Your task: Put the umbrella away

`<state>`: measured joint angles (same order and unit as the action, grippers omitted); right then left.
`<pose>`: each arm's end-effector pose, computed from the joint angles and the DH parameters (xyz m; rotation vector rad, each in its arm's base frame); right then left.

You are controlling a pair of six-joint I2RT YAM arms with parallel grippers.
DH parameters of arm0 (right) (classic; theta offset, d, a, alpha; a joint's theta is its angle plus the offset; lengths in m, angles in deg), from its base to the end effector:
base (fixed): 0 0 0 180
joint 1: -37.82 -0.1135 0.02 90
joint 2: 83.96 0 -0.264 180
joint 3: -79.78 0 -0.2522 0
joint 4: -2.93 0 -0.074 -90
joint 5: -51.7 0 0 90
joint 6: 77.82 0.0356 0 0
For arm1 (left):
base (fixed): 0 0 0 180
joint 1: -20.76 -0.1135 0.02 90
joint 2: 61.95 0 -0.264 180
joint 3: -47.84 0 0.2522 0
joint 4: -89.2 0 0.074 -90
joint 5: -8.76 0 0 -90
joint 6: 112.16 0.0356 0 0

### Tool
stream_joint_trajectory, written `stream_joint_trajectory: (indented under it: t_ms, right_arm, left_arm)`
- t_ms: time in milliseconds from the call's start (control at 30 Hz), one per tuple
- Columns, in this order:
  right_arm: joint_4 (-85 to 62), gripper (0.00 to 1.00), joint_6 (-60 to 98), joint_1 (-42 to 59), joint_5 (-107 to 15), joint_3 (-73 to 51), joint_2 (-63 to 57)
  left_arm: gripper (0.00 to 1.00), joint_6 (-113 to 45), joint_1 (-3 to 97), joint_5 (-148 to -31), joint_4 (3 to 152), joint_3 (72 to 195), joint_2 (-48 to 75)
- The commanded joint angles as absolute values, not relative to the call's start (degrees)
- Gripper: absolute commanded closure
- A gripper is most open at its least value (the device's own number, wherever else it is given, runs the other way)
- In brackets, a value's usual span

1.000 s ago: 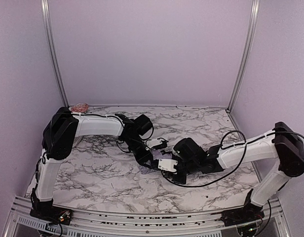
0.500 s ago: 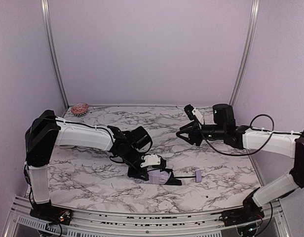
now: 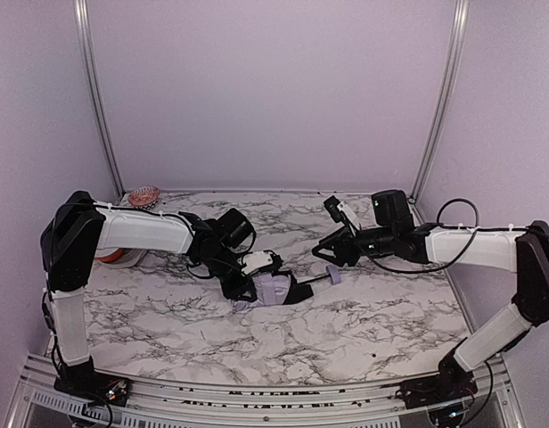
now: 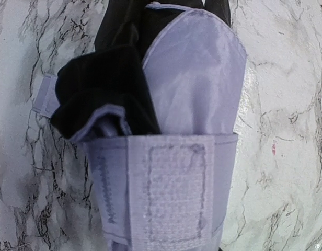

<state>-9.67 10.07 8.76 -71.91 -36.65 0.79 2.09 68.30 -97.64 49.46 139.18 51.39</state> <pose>0.2677 0.1713 0.2276 -0.9147 1.9842 0.9020 0.2691 -0.3090 0.1662 1.6442 2.1066 -0.5126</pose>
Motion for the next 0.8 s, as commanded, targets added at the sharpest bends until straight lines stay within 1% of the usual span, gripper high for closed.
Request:
stream_joint_trajectory:
  t_ms: [0,167,333,500,600,767]
  right_arm:
    - [-8.3,0.56,8.1,9.2,-74.8,-34.5,-0.9]
    - [-1.9,0.56,8.0,9.1,-81.0,-38.5,-3.0]
    - [4.7,0.56,6.7,9.1,-82.3,-42.1,-3.9]
    - [13.7,0.51,7.4,9.1,-87.5,-43.4,-0.3]
    - [19.3,0.5,8.6,8.9,-87.2,-42.6,2.6]
    - [21.0,0.49,2.7,5.9,-84.4,-40.1,5.9]
  left_arm:
    - [1.0,-3.5,68.1,-94.5,51.4,142.4,51.8]
    - [1.0,-9.9,64.7,-94.6,53.2,143.9,50.3]
    - [1.0,-8.3,64.7,-91.7,52.4,145.9,45.7]
    - [1.0,-5.0,65.0,-86.5,47.4,149.9,42.8]
    - [1.0,-3.5,65.0,-83.7,45.3,152.5,41.1]
    - [1.0,-3.3,65.0,-81.1,42.7,155.6,39.1]
